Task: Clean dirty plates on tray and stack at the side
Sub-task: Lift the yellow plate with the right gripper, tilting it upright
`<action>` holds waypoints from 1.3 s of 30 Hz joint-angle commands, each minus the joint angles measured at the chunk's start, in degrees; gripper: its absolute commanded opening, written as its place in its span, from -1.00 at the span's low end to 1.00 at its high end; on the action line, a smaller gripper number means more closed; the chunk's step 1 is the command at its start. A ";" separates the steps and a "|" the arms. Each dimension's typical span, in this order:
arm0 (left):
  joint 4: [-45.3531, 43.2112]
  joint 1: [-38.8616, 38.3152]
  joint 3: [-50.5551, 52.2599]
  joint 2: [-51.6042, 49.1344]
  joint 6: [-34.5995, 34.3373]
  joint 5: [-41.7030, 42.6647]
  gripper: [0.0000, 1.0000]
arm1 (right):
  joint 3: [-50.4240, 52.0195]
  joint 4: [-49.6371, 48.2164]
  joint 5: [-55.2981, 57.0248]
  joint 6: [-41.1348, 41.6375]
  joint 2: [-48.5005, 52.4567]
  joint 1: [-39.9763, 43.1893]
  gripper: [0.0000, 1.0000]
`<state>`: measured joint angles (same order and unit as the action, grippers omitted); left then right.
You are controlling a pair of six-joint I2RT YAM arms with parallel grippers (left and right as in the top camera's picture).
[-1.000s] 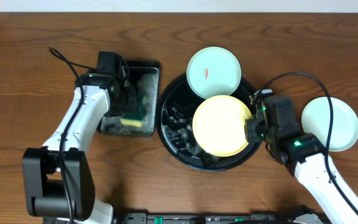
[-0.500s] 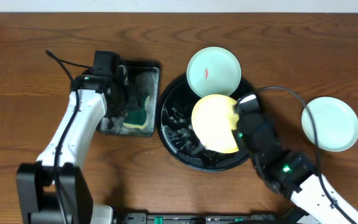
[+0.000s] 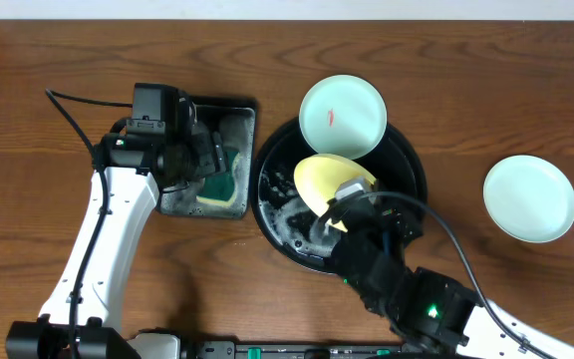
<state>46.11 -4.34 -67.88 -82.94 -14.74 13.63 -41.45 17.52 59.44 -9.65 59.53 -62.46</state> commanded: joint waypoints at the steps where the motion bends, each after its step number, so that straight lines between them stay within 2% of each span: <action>1: 0.22 0.15 0.15 0.20 0.57 0.28 0.61 | -1.62 -2.23 7.76 -8.09 -0.76 -2.80 -0.98; 6: 0.20 0.15 0.15 0.20 0.57 0.28 0.61 | -1.62 -6.43 11.85 -14.56 -0.76 -5.16 -0.98; 10: 0.15 0.15 0.15 0.20 0.57 0.28 0.62 | -1.62 -7.74 12.79 -16.68 -0.76 -5.57 -0.98; 39: 0.15 0.15 0.15 0.20 0.57 0.31 0.62 | -1.62 -8.11 12.76 -16.81 -0.76 -5.57 -0.98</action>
<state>46.11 -4.34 -67.88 -82.94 -14.74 13.63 -41.54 9.58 70.54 -26.22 59.51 -67.64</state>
